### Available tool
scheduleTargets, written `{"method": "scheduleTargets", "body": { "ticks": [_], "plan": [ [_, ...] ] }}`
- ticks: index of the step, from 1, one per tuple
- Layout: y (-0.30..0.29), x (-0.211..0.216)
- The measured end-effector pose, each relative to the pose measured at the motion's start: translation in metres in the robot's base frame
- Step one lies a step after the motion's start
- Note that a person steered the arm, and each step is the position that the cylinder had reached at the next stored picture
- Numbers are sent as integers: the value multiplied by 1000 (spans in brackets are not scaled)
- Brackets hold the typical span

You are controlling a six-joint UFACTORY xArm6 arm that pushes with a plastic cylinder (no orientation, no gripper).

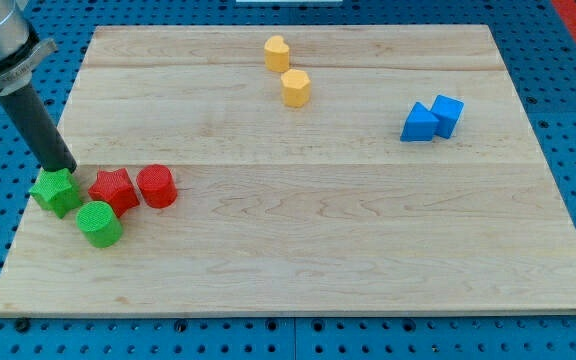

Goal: Slide the green blocks to the bottom center of the board

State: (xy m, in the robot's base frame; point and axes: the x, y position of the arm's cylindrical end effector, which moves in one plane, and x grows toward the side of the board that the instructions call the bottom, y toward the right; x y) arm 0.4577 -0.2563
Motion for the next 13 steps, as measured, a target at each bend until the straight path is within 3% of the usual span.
{"method": "scheduleTargets", "body": {
  "ticks": [3, 4, 5, 6, 7, 8, 9, 11, 12, 13],
  "plan": [
    [-44, 22],
    [-22, 50],
    [30, 52],
    [9, 40],
    [31, 33],
    [90, 53],
    [102, 86],
    [68, 134],
    [135, 147],
    [192, 132]
  ]
}}
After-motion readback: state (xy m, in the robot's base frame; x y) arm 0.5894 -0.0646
